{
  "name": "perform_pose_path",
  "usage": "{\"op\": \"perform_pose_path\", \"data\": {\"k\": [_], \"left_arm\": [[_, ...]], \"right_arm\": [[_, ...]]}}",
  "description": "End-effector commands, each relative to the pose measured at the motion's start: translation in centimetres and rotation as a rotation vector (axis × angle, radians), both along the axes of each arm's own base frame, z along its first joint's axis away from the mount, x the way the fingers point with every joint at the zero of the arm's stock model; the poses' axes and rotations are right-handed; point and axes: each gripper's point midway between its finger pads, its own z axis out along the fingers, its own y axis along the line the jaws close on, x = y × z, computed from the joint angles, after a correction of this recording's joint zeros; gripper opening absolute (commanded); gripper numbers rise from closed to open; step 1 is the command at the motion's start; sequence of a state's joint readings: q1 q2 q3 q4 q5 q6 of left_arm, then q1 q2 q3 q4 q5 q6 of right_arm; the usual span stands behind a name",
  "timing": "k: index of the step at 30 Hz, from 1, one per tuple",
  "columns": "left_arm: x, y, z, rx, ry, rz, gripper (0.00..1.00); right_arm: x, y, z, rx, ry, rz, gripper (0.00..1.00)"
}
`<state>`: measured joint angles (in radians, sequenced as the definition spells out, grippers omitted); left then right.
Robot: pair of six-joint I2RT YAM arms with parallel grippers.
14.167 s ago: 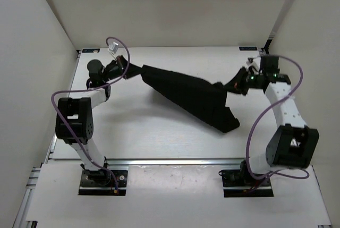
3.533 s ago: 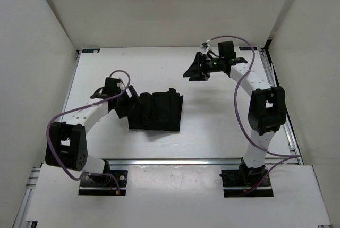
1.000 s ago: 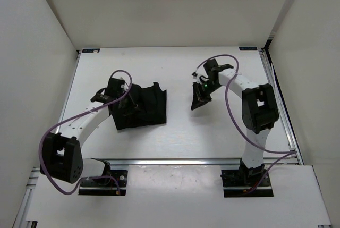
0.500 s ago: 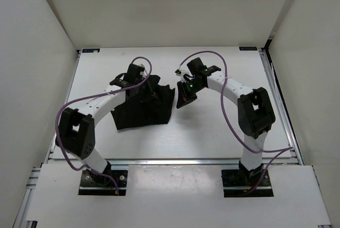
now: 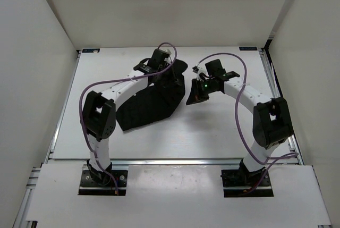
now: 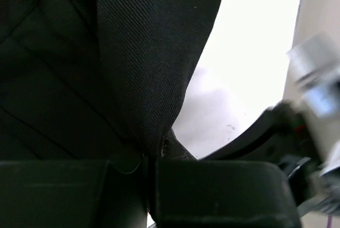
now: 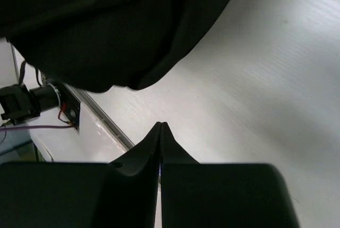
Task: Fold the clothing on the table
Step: Fold the skirt
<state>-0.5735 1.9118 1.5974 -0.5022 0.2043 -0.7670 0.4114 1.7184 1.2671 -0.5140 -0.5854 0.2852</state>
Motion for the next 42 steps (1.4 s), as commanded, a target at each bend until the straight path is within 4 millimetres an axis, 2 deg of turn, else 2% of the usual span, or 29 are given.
{"op": "perform_pose_path", "data": {"k": [1, 4, 5, 6, 8, 9, 11, 13, 14, 15, 20, 21, 23, 26, 27, 31, 35, 36, 39, 42], "left_arm": [[1.5, -0.8, 1.7, -0.035, -0.030, -0.005, 0.00], [2.3, -1.8, 1.1, -0.047, -0.023, -0.012, 0.00], [2.1, -2.6, 1.7, -0.066, -0.026, -0.033, 0.00], [2.6, -2.8, 1.1, -0.059, -0.022, -0.024, 0.00], [3.2, -4.2, 2.0, -0.084, -0.040, -0.042, 0.00], [3.2, -4.9, 0.9, -0.072, -0.024, -0.043, 0.00], [4.2, -5.9, 1.9, -0.083, -0.046, -0.044, 0.00], [4.9, -6.5, 1.1, -0.082, -0.030, -0.039, 0.00], [5.3, -6.7, 1.8, -0.099, -0.039, -0.038, 0.00], [5.6, -6.3, 1.6, -0.095, -0.032, -0.026, 0.00], [6.3, -4.6, 4.1, -0.112, -0.072, 0.005, 0.00], [6.5, -4.2, 4.2, -0.115, -0.070, 0.010, 0.00], [6.5, -3.2, 6.1, -0.125, -0.102, 0.023, 0.00], [6.8, -2.0, 7.8, -0.128, -0.135, 0.044, 0.00], [6.9, -1.6, 7.7, -0.123, -0.133, 0.048, 0.00], [6.7, -1.0, 7.2, -0.116, -0.121, 0.051, 0.00], [6.8, -0.4, 7.4, -0.100, -0.135, 0.060, 0.00], [7.0, -0.3, 6.9, -0.088, -0.131, 0.059, 0.00], [7.0, -0.1, 7.0, -0.098, -0.125, 0.057, 0.00], [7.0, 0.5, 5.8, -0.081, -0.107, 0.060, 0.00]], "right_arm": [[-0.7, 1.7, 1.8, 0.034, -0.092, 0.061, 0.00], [-1.0, 1.7, 1.1, -0.035, -0.130, 0.069, 0.00], [-0.9, 1.7, 1.4, -0.032, -0.144, 0.068, 0.00], [-1.2, 1.6, 1.3, -0.036, -0.140, 0.065, 0.00], [-0.7, 1.1, 1.6, -0.016, -0.141, 0.041, 0.00], [-0.7, 1.1, 1.7, -0.003, -0.142, 0.034, 0.00], [-0.5, 0.6, 1.8, 0.006, -0.138, 0.006, 0.00], [-0.6, 0.6, 1.8, 0.008, -0.149, 0.009, 0.00], [-0.6, 0.5, 1.8, 0.010, -0.152, 0.012, 0.00], [-0.8, 0.5, 1.6, 0.003, -0.155, 0.014, 0.00], [-1.8, 0.7, 0.0, -0.006, -0.114, 0.015, 0.00], [-1.5, 0.6, 0.1, 0.000, -0.116, 0.004, 0.00], [-1.3, 0.7, 0.1, 0.006, -0.114, -0.011, 0.00], [-0.8, 1.0, -0.1, 0.023, -0.108, -0.037, 0.00], [-1.3, 1.5, -0.1, 0.041, -0.097, -0.028, 0.00], [-0.3, 1.7, 0.3, 0.090, -0.012, -0.080, 0.00], [0.5, 2.4, 1.0, 0.214, 0.098, -0.207, 0.00], [0.8, 2.4, 0.9, 0.238, 0.136, -0.249, 0.00], [1.4, 2.7, -0.1, 0.278, 0.233, -0.316, 0.00], [1.8, 3.4, -0.7, 0.332, 0.318, -0.355, 0.00]]}}
